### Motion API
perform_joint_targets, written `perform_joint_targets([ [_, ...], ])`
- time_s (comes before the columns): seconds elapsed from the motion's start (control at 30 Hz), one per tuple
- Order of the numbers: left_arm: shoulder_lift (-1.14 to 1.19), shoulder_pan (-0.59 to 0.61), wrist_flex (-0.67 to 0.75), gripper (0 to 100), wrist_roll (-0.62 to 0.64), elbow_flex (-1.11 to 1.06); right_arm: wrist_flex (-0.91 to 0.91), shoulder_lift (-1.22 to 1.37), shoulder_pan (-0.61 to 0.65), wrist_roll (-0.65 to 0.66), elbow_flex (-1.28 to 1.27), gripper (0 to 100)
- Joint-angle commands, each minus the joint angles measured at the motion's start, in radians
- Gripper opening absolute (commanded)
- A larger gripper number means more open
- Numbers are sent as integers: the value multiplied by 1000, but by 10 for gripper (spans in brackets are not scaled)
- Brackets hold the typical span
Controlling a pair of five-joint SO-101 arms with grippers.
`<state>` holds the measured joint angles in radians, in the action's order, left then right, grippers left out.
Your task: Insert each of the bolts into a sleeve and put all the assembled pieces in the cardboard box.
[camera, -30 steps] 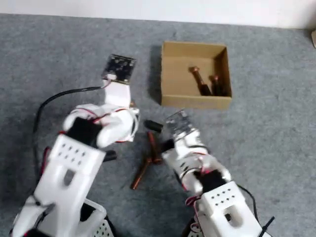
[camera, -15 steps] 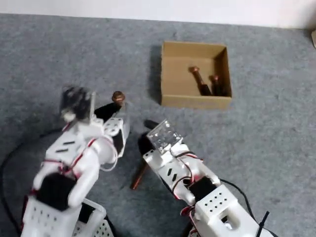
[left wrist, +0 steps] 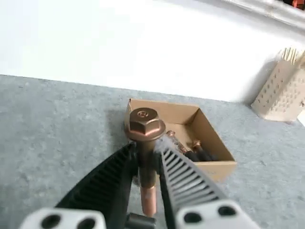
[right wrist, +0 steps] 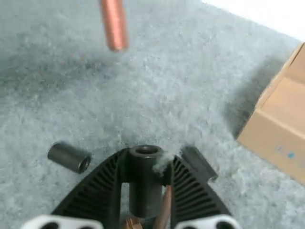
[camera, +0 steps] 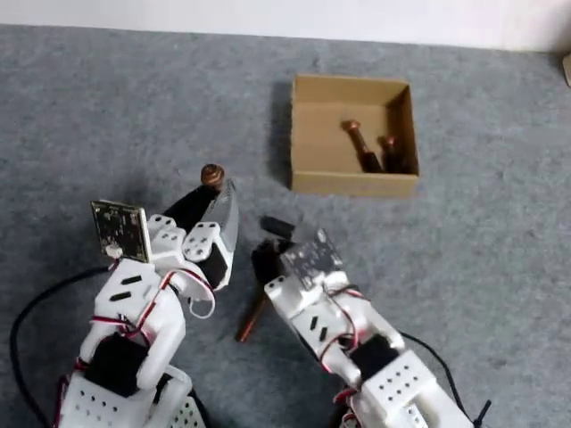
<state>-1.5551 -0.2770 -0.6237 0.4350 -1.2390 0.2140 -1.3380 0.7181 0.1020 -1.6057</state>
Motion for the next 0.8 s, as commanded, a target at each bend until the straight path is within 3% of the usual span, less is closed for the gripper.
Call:
perform_joint_targets([
  [0.0, -19, -21, 38, 4, 86, -16, -25, -249, 4, -11, -84, 4],
  [0.1, -27, -59, 37, 4, 97, -35, -19, -432, 1, -9, -182, 4],
  [0.17, -27, -87, 37, 4, 95, -48, 81, -506, -4, -6, -217, 4],
  [0.5, -28, -93, 169, 4, 89, -16, 140, -492, 4, -6, -174, 4],
  [0.77, -28, -101, -18, 4, 91, 142, 166, -496, 1, -6, -174, 4],
])
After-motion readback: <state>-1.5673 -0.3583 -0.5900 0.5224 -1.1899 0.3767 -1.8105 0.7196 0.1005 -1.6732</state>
